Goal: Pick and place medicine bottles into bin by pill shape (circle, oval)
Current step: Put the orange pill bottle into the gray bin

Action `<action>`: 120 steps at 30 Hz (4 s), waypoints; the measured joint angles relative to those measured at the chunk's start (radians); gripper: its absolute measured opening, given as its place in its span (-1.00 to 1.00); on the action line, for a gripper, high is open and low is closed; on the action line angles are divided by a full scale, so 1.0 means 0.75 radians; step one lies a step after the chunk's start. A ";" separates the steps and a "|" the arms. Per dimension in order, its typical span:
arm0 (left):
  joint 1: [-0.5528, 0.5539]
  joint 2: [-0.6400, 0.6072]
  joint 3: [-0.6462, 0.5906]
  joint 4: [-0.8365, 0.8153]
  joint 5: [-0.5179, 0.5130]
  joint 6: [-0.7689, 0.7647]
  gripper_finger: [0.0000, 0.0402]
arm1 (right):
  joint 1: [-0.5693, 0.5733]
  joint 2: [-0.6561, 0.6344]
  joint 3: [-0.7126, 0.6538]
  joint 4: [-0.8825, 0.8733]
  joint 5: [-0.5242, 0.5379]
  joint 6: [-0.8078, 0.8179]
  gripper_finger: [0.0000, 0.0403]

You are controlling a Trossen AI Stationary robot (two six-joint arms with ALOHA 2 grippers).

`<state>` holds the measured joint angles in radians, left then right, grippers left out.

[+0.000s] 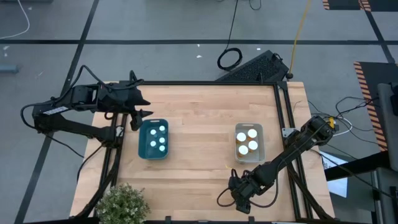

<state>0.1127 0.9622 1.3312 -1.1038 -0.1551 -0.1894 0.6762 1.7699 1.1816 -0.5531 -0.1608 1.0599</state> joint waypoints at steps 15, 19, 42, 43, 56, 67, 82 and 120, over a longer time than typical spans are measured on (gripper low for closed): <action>0.000 0.000 0.000 0.000 -0.001 -0.001 0.04 | -0.008 0.000 0.000 0.020 -0.001 0.068 -0.05; 0.000 0.000 0.000 0.000 -0.002 -0.002 0.04 | -0.023 0.000 0.000 0.040 -0.002 0.104 -0.06; 0.000 0.000 0.000 0.001 -0.007 -0.010 0.04 | -0.402 -0.410 0.000 -0.257 0.010 0.099 -0.02; 0.000 0.000 0.000 0.001 -0.008 -0.010 0.04 | -0.424 -0.441 0.000 -0.292 0.010 0.096 -0.04; 0.000 0.000 0.000 0.002 -0.014 -0.040 0.04 | -0.546 -0.777 0.000 -0.919 0.035 0.108 -0.01; 0.000 0.000 0.000 0.002 -0.040 -0.055 0.04 | -0.546 -0.787 -0.136 -0.801 0.107 0.139 -0.01; 0.000 0.000 0.000 0.001 -0.040 -0.060 0.04 | -0.559 -0.786 -0.363 -0.603 0.048 0.143 -0.02; 0.049 0.000 0.000 0.001 -0.089 -0.027 0.04 | -0.563 -0.786 -0.562 -0.399 0.115 0.067 0.20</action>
<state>0.1496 0.9623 1.3312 -1.1034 -0.2214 -0.2094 0.2541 1.1801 0.7605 -0.8525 -0.0742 1.1098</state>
